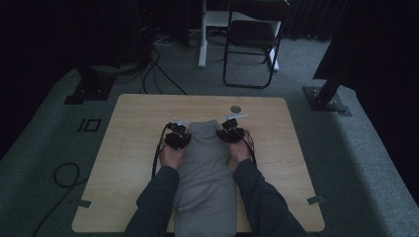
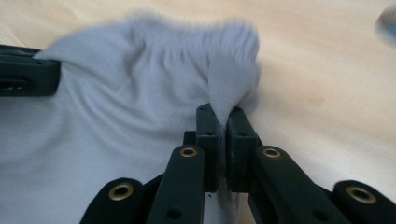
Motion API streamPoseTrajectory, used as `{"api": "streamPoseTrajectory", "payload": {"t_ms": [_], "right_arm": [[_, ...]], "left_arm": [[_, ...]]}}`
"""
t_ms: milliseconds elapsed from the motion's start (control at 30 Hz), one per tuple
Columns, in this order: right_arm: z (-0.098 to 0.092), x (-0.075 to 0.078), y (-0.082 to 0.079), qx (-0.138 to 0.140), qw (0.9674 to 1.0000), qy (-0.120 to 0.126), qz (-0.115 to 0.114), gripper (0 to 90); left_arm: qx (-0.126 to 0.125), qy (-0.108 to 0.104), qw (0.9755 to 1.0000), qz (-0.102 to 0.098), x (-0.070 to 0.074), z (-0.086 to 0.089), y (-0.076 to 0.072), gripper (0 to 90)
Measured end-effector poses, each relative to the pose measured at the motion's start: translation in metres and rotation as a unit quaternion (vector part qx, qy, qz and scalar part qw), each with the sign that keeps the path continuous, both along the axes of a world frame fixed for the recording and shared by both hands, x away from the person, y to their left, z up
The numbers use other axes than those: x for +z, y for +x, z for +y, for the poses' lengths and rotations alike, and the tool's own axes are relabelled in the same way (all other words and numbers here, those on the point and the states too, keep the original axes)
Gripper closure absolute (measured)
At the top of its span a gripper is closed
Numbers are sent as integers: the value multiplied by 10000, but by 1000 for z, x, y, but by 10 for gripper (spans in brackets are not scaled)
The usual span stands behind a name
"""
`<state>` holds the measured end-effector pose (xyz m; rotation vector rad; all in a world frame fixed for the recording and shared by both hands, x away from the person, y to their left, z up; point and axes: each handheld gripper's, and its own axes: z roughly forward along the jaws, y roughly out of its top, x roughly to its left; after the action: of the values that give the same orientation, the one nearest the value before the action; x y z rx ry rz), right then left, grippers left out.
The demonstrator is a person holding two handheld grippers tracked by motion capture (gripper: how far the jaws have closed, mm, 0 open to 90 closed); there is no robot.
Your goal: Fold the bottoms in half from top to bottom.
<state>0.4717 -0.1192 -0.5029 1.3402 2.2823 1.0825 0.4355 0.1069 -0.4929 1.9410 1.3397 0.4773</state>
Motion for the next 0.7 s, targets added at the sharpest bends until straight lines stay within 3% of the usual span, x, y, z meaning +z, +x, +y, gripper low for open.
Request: {"api": "streamPoseTrajectory", "payload": {"t_ms": [133, 167, 267, 333, 367, 400, 433, 500, 533, 567, 600, 633, 700], "right_arm": [[-6, 40, -8, 133, 9986, 229, -453, 865], [-6, 40, -8, 133, 9986, 229, -453, 865], [-8, 61, -22, 309, 9966, 346, -678, 865], [-9, 67, -39, 499, 9951, 360, -779, 865], [-9, 67, -39, 499, 9951, 360, -779, 865], [-10, 67, -45, 563, 9944, 374, -809, 865], [-13, 59, -68, 782, 9935, 419, -717, 865], [-15, 46, -88, 934, 9930, 288, -666, 864], [-16, 38, -99, 995, 9927, 223, -640, 863], [-16, 38, -99, 995, 9927, 223, -640, 863], [-16, 28, -108, 1042, 9928, 153, -577, 863], [-15, 10, -121, 1109, 9924, -135, -522, 862], [-14, -8, -132, 1186, 9922, -226, -295, 861]], "left_arm": [[-81, -184, 9990, -390, 34, 4, -10, 868], [-81, -184, 9990, -390, 34, 4, -10, 868], [-226, -193, 9976, -625, 52, 6, -26, 868], [-338, -184, 9966, -725, 54, 8, -41, 868], [-338, -184, 9966, -725, 54, 8, -41, 868], [-482, -53, 9959, -767, 47, 9, -65, 868], [-546, -21, 9958, -731, 40, 9, -76, 867], [-658, 117, 9958, -618, 22, 10, -96, 866], [-685, 58, 9962, -530, 12, 11, -105, 866], [-685, 58, 9962, -530, 12, 11, -105, 866], [-746, 108, 9968, -268, -8, 11, -117, 866], [-761, 135, 9969, -124, -20, 10, -122, 866], [-810, 253, 9963, 131, -41, 7, -128, 866]]}}
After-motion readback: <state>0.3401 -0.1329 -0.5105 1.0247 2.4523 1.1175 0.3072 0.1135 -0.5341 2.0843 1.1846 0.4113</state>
